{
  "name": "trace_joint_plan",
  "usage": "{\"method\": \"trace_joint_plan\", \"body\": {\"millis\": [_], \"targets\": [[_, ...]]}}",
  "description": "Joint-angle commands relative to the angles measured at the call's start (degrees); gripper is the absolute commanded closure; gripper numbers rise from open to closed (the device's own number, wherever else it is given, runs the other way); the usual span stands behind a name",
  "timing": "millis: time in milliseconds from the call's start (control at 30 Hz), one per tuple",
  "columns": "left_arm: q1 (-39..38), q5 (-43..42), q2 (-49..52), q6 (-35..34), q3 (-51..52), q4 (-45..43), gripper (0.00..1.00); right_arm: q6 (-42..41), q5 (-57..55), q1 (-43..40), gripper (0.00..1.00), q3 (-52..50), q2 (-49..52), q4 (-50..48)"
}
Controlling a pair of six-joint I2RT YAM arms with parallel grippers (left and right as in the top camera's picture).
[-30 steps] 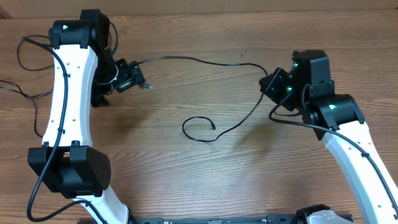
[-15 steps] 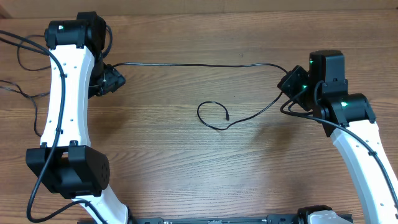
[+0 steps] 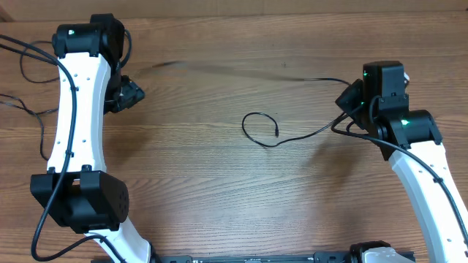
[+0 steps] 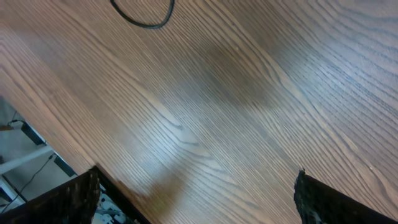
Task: Untangle cables
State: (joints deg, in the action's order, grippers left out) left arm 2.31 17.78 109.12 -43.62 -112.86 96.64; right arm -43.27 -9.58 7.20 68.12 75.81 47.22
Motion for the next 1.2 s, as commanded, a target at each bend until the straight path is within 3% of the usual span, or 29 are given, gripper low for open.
{"method": "trace_joint_plan", "body": {"millis": [0,167,333,567,833,1167], "targets": [[0.3,2.4,0.3,-1.4,0.3,0.1,0.0,0.0,-5.0,-0.2,0.96,0.9,-0.3,-0.2],[0.3,2.2,0.3,-1.4,0.3,0.2,0.0,0.0,-4.0,-0.2,0.96,0.9,-0.3,-0.9],[-0.2,-4.3,0.3,0.3,0.3,-0.8,0.0,0.0,10.0,-0.1,0.96,0.9,-0.2,-2.7],[-2.8,-32.2,0.3,23.6,0.3,-7.3,0.0,0.0,26.8,-0.1,0.96,0.9,-0.2,-5.3],[-10.2,-54.9,0.3,42.2,0.3,-9.4,0.0,0.0,30.5,-0.1,0.96,0.9,-0.2,-5.6],[-21.2,-58.6,0.3,50.7,0.3,-12.3,0.0,0.0,32.8,0.0,0.96,0.9,0.4,-5.6]]}}
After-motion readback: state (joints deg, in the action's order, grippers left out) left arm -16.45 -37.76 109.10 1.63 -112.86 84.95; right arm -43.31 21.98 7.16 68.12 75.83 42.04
